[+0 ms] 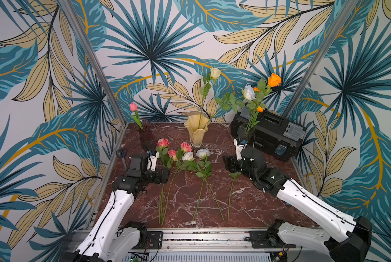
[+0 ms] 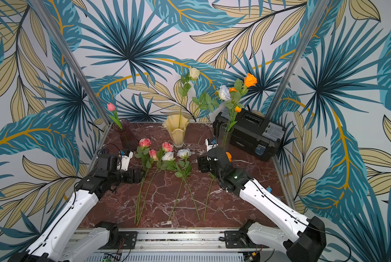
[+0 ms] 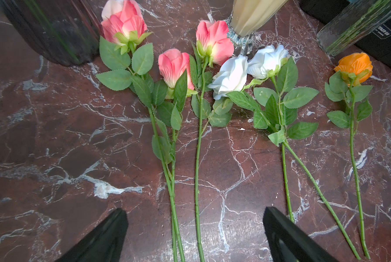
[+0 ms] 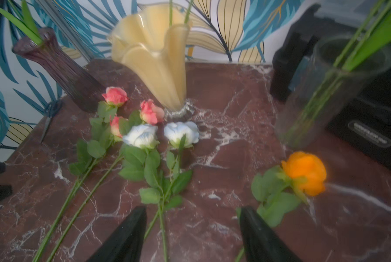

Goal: Arrange the flowers in different vases according to their variety
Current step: Pick up the flower at the center of the board.

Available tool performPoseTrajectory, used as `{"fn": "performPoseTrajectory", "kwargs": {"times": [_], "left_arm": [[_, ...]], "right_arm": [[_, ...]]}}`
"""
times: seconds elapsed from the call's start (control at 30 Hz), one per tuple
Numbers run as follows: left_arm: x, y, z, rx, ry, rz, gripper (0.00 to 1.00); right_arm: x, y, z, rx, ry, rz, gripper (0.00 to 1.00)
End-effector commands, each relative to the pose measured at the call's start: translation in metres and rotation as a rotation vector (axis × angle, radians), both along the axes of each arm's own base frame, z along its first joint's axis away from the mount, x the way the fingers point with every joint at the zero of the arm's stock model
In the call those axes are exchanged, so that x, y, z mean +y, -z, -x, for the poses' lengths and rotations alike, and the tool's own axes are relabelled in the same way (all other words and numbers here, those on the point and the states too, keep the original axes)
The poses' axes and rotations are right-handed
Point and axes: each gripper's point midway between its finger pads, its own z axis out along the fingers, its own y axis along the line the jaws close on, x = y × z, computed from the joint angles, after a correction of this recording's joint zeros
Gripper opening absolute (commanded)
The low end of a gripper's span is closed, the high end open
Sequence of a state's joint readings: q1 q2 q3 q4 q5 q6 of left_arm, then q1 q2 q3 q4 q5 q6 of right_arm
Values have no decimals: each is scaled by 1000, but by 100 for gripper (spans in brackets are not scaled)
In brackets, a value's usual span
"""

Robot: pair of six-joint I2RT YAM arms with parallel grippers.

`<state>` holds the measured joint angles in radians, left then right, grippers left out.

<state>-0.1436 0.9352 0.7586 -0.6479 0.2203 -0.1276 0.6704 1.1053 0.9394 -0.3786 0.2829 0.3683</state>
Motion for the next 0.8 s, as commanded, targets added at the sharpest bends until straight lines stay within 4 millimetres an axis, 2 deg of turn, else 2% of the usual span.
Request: {"fn": "performPoseTrajectory", "kwargs": {"times": [0.0,0.17,0.3,0.53,0.77], "left_arm": [[-2,-17,-2,-42,23,-8,99],[-2,-14,5,-7,41,-24,99],[0,-9,8,19,38,-37,99],[-4,-6,5,19,49,-21,99],[-4,-6,6,17,50,-20,99]], "right_arm": [[-7,39,22,168,30,-9,69],[6,75,43,379,8,-49,69],[3,98,54,475,61,-71,68],[-6,149,65,619,146,-10,66],[-13,176,70,679,202,33,63]]}}
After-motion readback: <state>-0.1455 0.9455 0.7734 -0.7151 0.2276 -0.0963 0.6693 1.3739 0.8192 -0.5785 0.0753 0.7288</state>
